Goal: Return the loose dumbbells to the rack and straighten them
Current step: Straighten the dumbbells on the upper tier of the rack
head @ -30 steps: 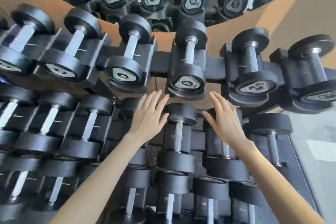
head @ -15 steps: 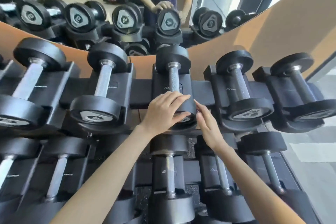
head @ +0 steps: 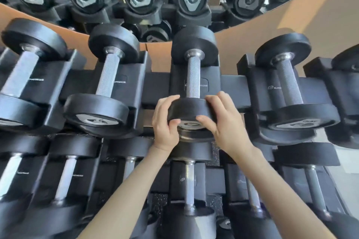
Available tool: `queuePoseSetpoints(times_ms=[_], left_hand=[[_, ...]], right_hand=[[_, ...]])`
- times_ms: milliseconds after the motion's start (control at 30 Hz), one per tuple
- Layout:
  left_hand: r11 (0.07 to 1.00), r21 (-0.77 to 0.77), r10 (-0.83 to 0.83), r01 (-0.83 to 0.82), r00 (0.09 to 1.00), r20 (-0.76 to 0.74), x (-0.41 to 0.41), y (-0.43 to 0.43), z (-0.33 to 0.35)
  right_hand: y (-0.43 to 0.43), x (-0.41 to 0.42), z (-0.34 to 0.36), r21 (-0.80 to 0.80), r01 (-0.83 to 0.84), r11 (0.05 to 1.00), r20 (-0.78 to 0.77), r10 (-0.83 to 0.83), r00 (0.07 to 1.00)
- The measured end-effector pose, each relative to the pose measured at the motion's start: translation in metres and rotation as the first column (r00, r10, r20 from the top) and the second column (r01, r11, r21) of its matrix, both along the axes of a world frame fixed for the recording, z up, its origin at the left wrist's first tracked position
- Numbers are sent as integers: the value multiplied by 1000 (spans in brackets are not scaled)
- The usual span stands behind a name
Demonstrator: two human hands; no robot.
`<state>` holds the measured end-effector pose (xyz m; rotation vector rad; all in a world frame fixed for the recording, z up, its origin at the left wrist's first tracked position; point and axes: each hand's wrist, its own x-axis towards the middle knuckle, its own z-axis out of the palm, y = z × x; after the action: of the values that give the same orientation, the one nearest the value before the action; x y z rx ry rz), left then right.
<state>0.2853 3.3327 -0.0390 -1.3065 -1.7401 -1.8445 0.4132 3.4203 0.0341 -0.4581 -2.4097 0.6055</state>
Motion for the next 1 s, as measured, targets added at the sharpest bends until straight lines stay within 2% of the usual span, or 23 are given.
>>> queuePoseSetpoints(times_ms=[133,200,267,367,467,567,700,800,900,1000], left_hand=[[993,-12,117,-118,952,282,10,2,-19],[984,-35,174,-172,923,345,16,1,-23],[985,-81,169,-150,927,336,16,-3,-20],[977,-214,58,-8,972,227,16,-16,-18],[945,-324,1,49,989,151,21,-31,-13],[932,-358,-19,47,996,82,21,-37,5],[926,-366,-163,92,972,-168,11,-19,42],[950,-312,-129,15,929,-347,12,-2,48],[982,-188,-46,-20,939,-341,9,0,37],[995,-97,-33,14,981,-189,2,-6,24]], right_hand=[[-3,-15,27,340,-20,940,127,-25,992],[-9,-23,31,406,-36,913,149,-27,988],[-12,-21,25,300,-38,953,141,-5,990],[-9,2,6,-92,-16,996,32,19,999],[-1,25,-16,-401,-70,914,-113,27,993],[5,35,-37,-593,-94,800,-132,19,991],[9,29,-48,-618,-136,775,-175,33,984],[9,27,-49,-564,-102,820,-172,5,985],[8,25,-43,-538,-69,840,-110,11,994],[8,17,-25,-457,-53,888,-16,51,999]])
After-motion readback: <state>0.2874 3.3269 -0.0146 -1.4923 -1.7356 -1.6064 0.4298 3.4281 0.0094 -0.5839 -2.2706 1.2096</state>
